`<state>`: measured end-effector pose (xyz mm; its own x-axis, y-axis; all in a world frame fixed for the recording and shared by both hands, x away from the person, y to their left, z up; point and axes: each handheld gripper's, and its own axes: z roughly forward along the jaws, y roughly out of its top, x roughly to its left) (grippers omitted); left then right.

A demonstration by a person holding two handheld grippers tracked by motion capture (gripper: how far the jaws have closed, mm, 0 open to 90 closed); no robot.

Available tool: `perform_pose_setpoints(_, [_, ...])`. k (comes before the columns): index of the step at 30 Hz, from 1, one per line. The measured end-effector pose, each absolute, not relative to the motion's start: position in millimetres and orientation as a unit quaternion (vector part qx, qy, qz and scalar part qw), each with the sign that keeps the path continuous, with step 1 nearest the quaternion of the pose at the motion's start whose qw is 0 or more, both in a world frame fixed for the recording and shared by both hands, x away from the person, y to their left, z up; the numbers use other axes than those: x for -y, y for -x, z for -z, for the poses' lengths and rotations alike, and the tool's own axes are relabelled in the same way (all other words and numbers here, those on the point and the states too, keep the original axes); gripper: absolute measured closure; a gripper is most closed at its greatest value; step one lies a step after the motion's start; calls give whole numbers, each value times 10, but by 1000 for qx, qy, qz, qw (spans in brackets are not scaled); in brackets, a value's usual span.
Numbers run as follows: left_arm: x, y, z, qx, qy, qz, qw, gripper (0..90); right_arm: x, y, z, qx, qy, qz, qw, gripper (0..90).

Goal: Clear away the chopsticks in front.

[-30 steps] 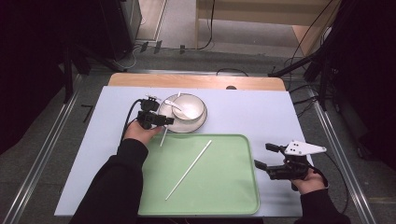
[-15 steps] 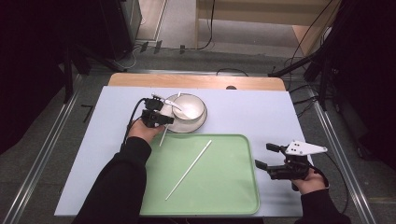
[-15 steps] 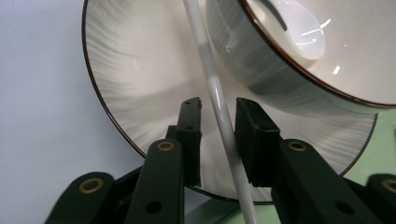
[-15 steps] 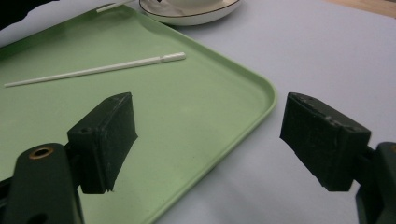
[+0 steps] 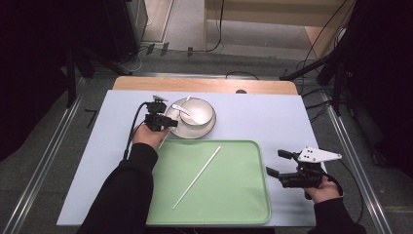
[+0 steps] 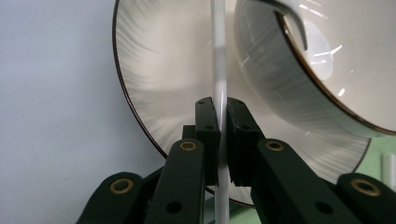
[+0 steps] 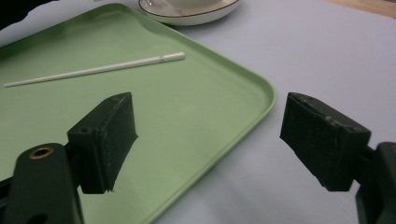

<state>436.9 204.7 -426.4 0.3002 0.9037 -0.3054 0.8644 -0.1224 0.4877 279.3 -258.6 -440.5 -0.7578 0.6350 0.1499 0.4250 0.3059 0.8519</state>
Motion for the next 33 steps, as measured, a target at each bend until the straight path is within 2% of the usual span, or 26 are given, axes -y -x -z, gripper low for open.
perform_pose_setpoints(13, [-2389, -4229, 4126, -617, -722, -36, 312, 855, 2581, -2787, 4401, -801, -329, -487, 108, 187])
perform_pose_setpoints(22, [-2686, -3987, 4033, -624, -707, -46, 329, 855, 2574, -2793, 4407, -803, -329, -486, 107, 187])
perform_pose_setpoints(33, [-2864, -3617, 4070, -618, -708, -41, 339, 855, 2574, -2794, 4410, -803, -329, -486, 108, 187])
